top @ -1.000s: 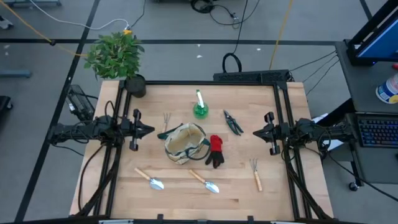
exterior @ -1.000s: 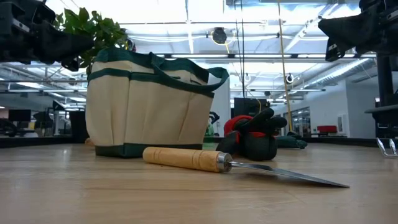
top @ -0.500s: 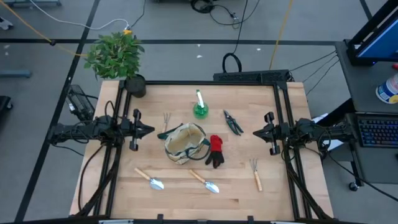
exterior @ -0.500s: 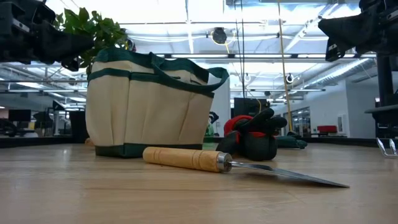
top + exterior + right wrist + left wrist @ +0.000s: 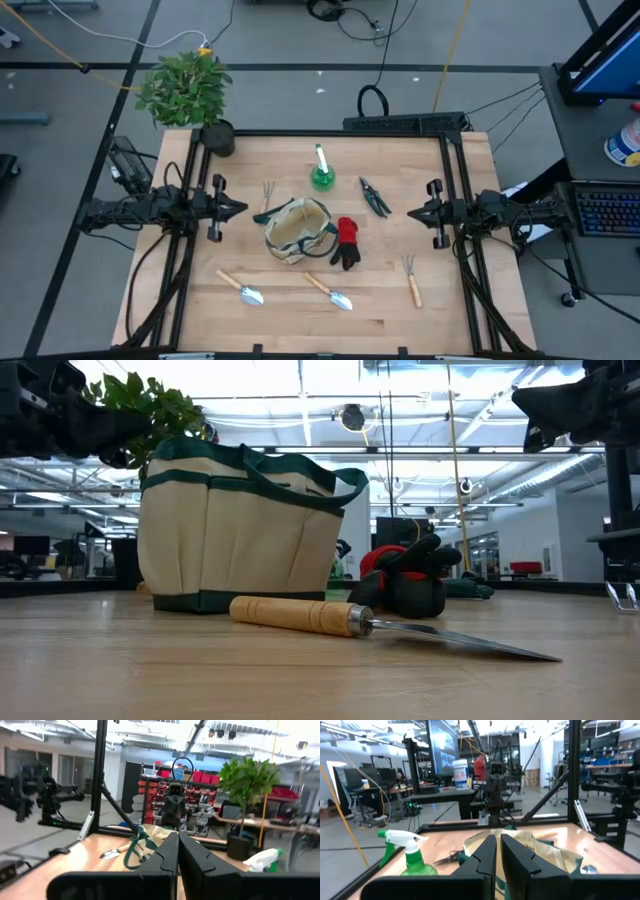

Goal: Pick & Place Garden tools in Gardening bag
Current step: Put the green spray bottle into the gardening bag

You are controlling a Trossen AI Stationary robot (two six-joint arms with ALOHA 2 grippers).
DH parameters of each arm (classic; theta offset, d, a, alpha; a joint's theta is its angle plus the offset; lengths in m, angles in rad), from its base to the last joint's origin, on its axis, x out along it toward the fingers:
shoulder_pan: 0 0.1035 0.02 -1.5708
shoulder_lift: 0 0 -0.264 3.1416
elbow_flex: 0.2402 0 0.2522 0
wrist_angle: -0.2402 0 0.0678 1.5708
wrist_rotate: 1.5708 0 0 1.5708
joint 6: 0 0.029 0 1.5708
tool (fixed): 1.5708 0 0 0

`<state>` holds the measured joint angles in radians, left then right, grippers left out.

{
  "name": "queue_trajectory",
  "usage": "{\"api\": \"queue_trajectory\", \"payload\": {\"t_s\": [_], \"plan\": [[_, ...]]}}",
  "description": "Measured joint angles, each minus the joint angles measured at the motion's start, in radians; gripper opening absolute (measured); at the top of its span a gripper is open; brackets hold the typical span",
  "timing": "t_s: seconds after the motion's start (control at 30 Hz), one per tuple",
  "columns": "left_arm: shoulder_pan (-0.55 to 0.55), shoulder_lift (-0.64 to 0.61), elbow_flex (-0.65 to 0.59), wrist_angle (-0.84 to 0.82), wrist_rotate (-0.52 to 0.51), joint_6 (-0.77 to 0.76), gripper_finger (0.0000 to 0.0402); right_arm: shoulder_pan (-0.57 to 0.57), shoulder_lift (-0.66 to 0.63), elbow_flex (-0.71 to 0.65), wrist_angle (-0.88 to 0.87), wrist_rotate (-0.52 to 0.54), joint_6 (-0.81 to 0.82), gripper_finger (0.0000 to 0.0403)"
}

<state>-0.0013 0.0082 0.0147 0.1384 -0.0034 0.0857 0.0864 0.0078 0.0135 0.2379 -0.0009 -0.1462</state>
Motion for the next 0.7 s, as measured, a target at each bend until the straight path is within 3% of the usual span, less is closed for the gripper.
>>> {"api": "queue_trajectory", "payload": {"t_s": [0.17,0.3,0.7], "plan": [[0.000,0.000,0.000,0.019,-0.006,-0.005,0.0033,0.000,0.000,0.000,0.038,0.002,-0.067,0.0000],[-0.001,0.000,0.000,0.015,-0.032,-0.015,0.0033,0.000,0.000,0.000,0.092,0.027,0.038,0.0000],[0.000,0.000,0.000,0.012,-0.077,-0.039,0.0033,0.000,0.000,0.000,0.147,0.313,0.276,0.0000]]}}
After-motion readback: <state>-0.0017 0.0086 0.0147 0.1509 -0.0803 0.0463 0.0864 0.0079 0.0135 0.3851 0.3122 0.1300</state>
